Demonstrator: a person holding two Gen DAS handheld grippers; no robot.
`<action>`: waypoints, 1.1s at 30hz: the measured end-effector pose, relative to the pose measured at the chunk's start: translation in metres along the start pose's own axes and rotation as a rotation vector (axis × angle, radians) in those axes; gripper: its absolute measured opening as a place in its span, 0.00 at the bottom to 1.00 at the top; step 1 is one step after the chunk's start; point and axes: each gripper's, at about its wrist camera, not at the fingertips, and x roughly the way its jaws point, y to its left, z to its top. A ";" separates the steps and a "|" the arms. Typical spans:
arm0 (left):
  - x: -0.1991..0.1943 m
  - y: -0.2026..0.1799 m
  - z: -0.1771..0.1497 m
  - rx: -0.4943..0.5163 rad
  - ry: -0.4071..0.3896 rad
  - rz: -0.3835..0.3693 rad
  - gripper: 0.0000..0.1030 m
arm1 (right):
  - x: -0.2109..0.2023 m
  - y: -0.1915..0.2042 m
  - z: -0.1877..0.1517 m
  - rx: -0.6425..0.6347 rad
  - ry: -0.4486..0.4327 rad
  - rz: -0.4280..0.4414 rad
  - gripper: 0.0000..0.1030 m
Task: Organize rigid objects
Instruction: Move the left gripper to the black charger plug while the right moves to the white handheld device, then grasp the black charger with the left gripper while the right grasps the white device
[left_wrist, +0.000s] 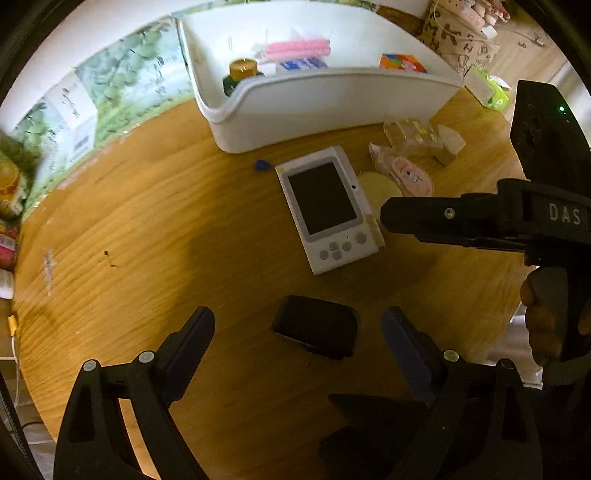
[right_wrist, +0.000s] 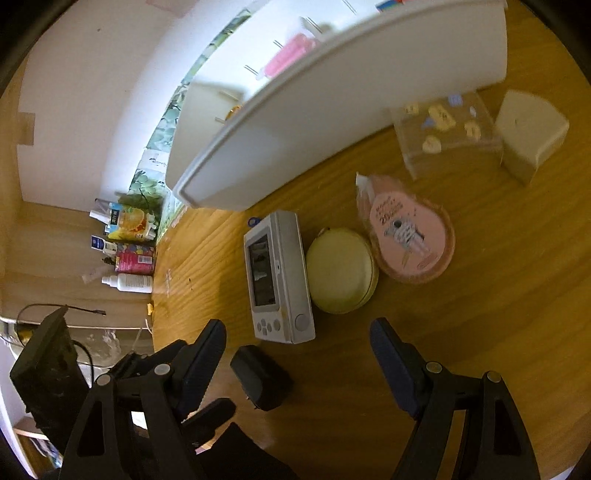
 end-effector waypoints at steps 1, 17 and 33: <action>0.003 0.001 0.001 0.000 0.015 -0.012 0.91 | 0.002 -0.002 0.000 0.017 0.008 0.011 0.78; 0.038 -0.001 0.004 -0.011 0.181 -0.137 0.91 | 0.025 -0.010 0.002 0.108 0.090 0.130 0.74; 0.055 -0.009 0.007 -0.031 0.239 -0.105 0.90 | 0.044 -0.018 0.014 0.132 0.161 0.185 0.31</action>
